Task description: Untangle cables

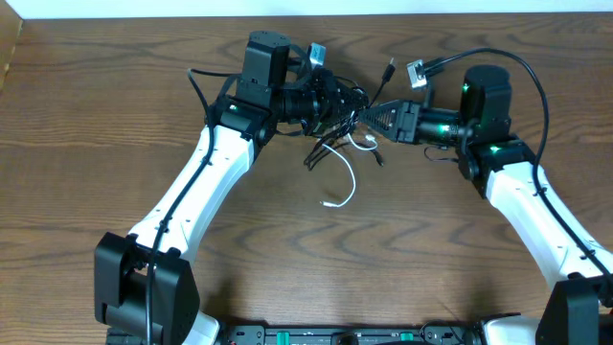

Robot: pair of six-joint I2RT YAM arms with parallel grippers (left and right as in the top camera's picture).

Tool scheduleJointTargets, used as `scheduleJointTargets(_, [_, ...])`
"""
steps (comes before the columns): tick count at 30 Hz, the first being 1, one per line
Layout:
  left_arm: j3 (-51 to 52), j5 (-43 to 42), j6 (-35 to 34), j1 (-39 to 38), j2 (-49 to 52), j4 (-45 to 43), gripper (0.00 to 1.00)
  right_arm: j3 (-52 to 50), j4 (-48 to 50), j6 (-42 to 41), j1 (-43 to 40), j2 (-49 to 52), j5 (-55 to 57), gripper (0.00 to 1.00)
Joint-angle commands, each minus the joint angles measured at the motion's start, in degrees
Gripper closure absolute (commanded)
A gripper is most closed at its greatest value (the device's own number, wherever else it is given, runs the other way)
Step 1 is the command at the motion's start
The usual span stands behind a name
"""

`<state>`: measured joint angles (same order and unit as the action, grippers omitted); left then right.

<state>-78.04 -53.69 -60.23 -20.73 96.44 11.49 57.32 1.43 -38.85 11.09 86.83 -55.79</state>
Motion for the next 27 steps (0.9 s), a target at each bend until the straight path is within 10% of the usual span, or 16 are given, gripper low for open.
scheduleJointTargets(1, [-0.1, -3.3, -3.1, -0.2, -0.7, -1.0, 0.93, 0.5, -0.1, -0.1, 1.6, -0.9, 6.5, 0.62])
scheduleJointTargets(19, [-0.1, -18.8, -9.5, -0.2, -0.7, -6.5, 0.93, 0.5, -1.9, -4.7, 3.7, -0.9, 30.0, 0.75])
scheduleJointTargets(27, [-0.1, -29.5, 2.6, 0.5, -0.7, -6.5, 0.92, 0.5, -11.6, 2.6, 1.3, -0.9, 32.5, 0.99])
